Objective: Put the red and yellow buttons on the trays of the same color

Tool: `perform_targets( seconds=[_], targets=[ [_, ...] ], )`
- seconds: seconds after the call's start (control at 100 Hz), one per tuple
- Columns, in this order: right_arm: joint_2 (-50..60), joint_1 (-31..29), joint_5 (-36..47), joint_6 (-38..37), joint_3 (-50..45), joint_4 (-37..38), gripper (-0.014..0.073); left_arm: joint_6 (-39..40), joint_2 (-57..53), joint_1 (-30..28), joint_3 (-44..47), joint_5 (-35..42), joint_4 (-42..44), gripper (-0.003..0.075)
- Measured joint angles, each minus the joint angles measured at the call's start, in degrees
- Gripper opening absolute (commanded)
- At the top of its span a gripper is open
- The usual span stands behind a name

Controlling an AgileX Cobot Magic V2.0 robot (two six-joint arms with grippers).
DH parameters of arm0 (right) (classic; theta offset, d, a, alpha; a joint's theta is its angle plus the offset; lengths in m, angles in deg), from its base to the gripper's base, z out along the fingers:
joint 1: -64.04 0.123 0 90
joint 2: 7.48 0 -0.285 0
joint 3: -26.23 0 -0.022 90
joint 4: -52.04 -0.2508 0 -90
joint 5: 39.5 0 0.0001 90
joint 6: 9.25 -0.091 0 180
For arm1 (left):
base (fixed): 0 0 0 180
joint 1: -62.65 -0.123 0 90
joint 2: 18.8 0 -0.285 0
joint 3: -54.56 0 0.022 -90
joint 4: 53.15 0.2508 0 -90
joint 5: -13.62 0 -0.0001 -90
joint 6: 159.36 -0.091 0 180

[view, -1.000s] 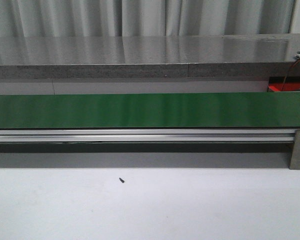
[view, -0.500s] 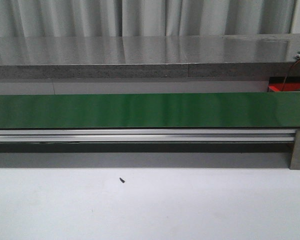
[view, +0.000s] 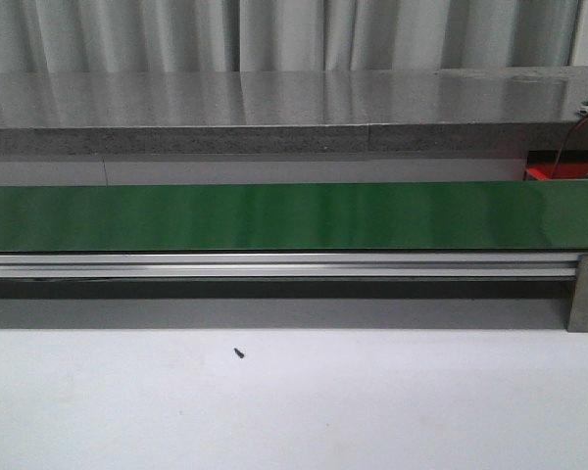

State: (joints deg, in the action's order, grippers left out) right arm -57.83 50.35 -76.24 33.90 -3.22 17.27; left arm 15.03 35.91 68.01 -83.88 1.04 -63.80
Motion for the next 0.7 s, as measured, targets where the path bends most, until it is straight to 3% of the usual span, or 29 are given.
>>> perform_targets(
  seconds=[0.15, 0.27, 0.7],
  targets=[
    [5.0, 0.0, -4.0, 0.1, 0.0, 1.0, -0.0007, 0.0, 0.0, 0.0, 0.0, 0.0, 0.0, -0.0020],
    [6.2, 0.0, -5.9, 0.3, 0.0, 1.1, -0.0092, 0.0, 0.0, 0.0, 0.0, 0.0, 0.0, -0.0020],
    [6.2, 0.0, -6.7, 0.3, 0.0, 1.0, -0.0094, 0.0, 0.0, 0.0, 0.0, 0.0, 0.0, -0.0020]
  ],
)
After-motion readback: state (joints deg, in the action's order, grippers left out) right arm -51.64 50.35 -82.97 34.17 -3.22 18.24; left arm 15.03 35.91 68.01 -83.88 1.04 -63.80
